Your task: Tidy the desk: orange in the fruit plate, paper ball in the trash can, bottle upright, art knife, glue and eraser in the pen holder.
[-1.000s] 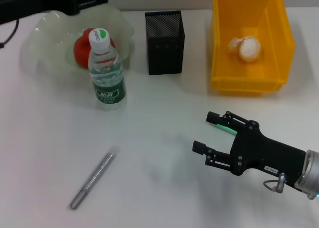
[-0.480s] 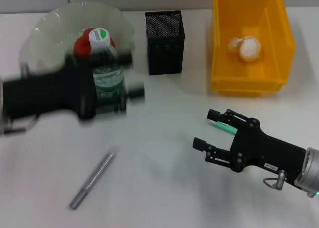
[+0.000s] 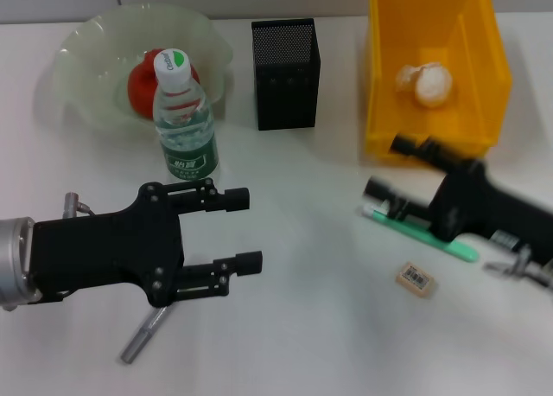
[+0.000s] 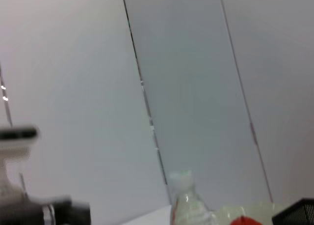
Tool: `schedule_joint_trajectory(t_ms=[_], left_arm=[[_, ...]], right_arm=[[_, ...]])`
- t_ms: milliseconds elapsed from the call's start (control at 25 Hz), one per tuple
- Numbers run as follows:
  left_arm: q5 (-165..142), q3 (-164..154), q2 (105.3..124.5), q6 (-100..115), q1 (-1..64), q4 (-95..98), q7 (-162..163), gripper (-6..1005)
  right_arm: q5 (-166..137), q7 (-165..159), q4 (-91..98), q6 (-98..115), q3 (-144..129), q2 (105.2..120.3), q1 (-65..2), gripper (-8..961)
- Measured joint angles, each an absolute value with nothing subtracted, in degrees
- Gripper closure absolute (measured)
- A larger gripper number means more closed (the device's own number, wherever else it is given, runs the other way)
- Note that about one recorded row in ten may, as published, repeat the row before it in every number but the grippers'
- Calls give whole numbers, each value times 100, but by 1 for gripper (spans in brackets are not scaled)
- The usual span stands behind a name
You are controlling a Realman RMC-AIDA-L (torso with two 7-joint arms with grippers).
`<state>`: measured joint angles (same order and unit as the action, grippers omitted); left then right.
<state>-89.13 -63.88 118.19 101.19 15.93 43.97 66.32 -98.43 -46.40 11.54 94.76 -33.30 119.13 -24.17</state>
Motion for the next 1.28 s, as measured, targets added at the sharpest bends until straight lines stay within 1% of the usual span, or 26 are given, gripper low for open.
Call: schedule_joint_trajectory(t_ms=[40, 80, 120, 320, 400, 440, 480, 520, 680, 1280], left_arm=[[-8913, -6388, 11818, 10058, 1595, 4358, 6629, 318], [-8913, -6392, 11819, 9994, 1597, 4322, 6623, 318], [-8913, -6397, 11822, 9946, 1597, 4292, 6618, 318], [-8912, -6390, 11832, 9942, 1569, 3963, 6369, 317], [-8913, -6390, 11830, 10030, 1534, 3940, 6264, 317], [-8913, -6390, 11830, 10030, 1534, 3940, 6264, 317], [-8906, -6389, 11830, 10117, 1486, 3939, 6241, 316], [-8901, -6389, 11829, 10123, 1477, 3937, 6240, 316], [-8891, -6382, 11838, 10088, 1459, 3875, 6171, 317], [-8913, -6380, 11841, 10085, 1489, 3797, 6003, 317]], right_arm=[[-9853, -5140, 1505, 9558, -3373, 11915, -2418, 162], [-9880, -6063, 2300, 9689, -3487, 11913, -2426, 162], [-9880, -6063, 2300, 9689, -3487, 11913, -2426, 162], [-9917, -8188, 4231, 9909, -3658, 11911, -2382, 162], [-9966, -8528, 4501, 9937, -3660, 11907, -2388, 162], [-10043, -8883, 4828, 9968, -3659, 11899, -2408, 162], [-10336, -9627, 5578, 10051, -3660, 11888, -2470, 162], [-10336, -9627, 5578, 10051, -3660, 11888, -2470, 162], [-11118, -10795, 6809, 10180, -3681, 11884, -2676, 163], [-12152, -11488, 6985, 10104, -4445, 11906, -2841, 163]])
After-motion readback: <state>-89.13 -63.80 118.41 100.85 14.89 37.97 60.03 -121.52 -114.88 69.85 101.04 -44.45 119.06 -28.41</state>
